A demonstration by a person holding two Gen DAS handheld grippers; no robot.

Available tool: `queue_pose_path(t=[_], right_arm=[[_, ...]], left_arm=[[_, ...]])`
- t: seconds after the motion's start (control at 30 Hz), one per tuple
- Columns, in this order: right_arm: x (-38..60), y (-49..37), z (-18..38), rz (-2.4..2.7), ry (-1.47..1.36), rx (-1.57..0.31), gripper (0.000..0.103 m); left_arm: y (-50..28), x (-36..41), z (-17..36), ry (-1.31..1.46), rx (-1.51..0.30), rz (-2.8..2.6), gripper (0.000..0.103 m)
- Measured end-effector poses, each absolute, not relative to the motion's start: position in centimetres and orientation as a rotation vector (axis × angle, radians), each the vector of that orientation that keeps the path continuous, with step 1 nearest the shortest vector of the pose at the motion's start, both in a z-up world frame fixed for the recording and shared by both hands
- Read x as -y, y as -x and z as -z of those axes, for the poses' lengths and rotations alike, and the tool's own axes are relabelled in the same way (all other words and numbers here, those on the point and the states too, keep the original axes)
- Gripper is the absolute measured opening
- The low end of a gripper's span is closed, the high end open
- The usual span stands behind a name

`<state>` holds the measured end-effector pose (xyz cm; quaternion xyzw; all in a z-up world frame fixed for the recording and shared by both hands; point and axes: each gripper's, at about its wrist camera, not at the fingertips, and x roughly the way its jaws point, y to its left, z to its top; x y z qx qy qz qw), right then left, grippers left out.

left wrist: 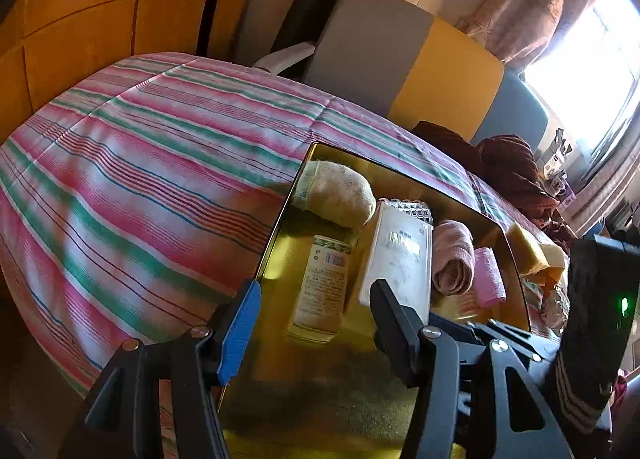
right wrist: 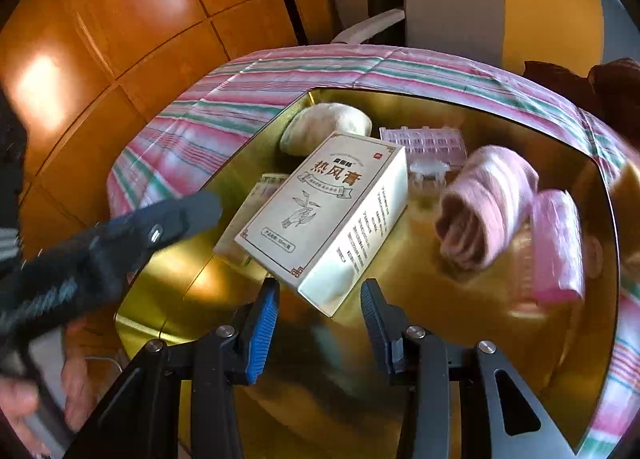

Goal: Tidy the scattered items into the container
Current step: 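Open both grippers to drop the boxes into the gold tray, then move both tools back toward the snack bag and another white box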

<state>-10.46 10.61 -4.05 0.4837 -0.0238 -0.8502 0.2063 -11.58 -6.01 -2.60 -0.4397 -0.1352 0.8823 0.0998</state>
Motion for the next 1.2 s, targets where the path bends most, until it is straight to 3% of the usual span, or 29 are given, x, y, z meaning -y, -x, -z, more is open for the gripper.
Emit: queue_pose_path(t=[0.23,0.3,0.73,0.97,1.2], right_arm=[[-10.8,11.1,3.2,2.392,-1.293,0.141,0.045],[-11.5,10.1,2.6,2.412,-1.253,0.173,0.055],[-16.9,3.5,-0.6,2.657,-0.932,0.118,0.068],[-23.6,-0.5,-2.2,2.946,-0.735,0.088,0.082],[-33.4,-3.1,0.1,3.153,-0.811,0.319,0.083]], left_arm=[[10.9,5.3,2.1,1.273,0.395,-2.629,0.058],[10.8,4.9,2.2,1.276,0.397,-2.637,0.058],[7.2,-1.1,0.3,1.097,0.351,-2.685,0.058],[5.8,-6.3,-0.1,1.049,0.287,-2.557,0.058],[4.1,-14.6,-0.5,1.027,0.101,-2.443,0.058]])
